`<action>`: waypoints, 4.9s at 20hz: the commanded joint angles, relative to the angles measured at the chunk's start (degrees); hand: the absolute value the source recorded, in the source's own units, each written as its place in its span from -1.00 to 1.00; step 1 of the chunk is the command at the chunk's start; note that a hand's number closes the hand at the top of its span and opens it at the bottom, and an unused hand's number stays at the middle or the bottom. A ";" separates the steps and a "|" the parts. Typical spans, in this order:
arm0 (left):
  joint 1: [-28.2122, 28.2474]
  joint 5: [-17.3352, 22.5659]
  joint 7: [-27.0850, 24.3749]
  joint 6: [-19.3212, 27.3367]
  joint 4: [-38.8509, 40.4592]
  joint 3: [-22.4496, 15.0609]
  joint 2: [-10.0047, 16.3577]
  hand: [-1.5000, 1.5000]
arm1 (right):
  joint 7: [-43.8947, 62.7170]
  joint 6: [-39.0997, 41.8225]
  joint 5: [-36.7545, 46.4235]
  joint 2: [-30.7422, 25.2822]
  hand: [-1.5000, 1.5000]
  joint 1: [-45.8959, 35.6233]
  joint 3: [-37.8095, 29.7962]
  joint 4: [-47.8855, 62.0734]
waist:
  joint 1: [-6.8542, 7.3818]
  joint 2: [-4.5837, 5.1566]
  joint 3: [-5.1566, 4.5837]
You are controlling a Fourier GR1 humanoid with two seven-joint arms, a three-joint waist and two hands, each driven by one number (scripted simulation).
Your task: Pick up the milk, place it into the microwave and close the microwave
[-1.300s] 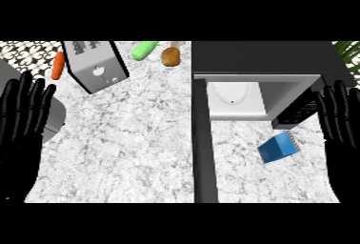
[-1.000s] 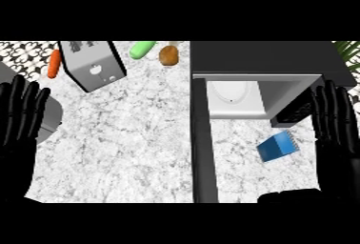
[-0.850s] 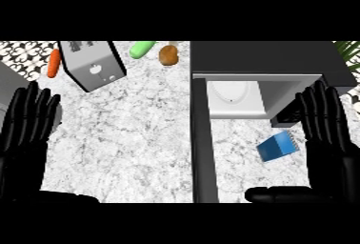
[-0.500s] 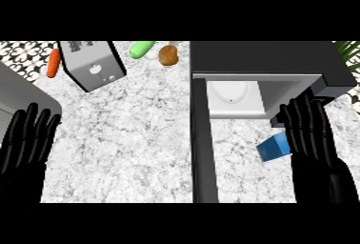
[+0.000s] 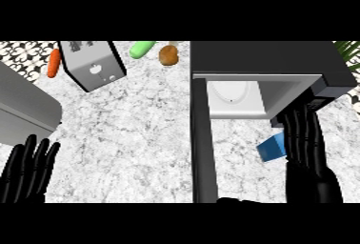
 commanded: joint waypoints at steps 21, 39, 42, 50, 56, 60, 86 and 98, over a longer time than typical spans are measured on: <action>16.64 -0.31 -11.43 -6.56 -2.88 -2.09 -0.04 -1.00 | -16.02 -7.81 -1.64 0.24 -1.00 -5.02 -14.45 25.28 | 0.26 0.06 0.02; 13.79 2.30 -10.40 -6.00 -1.70 1.27 0.82 -1.00 | -33.29 5.83 -10.89 -6.52 -1.00 -2.72 -26.69 45.66 | 0.02 0.15 0.04; 19.56 0.11 -14.63 -7.23 -2.71 -1.85 -0.36 -1.00 | -30.77 6.28 -10.62 -7.11 -1.00 -4.59 -26.94 46.74 | 0.24 0.06 0.02; 18.56 1.04 -8.88 -6.07 -7.81 -1.81 0.11 -1.00 | -37.95 4.49 -10.25 -7.23 -1.00 -12.36 -31.00 62.22 | 0.32 0.13 0.05; 15.78 1.78 -10.64 -6.15 -3.34 1.66 -0.01 -1.00 | -42.13 11.60 -12.60 -8.96 -1.00 -13.44 -31.83 69.00 | 0.18 0.12 0.04; 13.45 1.42 -11.24 -6.44 0.50 1.60 -0.56 -1.00 | -51.41 17.08 -14.38 -11.13 -1.00 -16.78 -35.10 82.30 | 0.33 0.28 0.10; 16.66 7.37 -10.75 -10.99 -3.07 6.28 1.89 -1.00 | -57.29 27.59 -21.09 -6.33 1.00 -24.02 -36.51 89.13 | 0.03 0.02 0.01; 17.78 4.32 -13.34 -10.48 -1.44 5.37 -0.26 -1.00 | -54.05 43.22 -19.55 -12.02 1.00 -20.81 -28.85 82.57 | -0.20 -0.05 0.00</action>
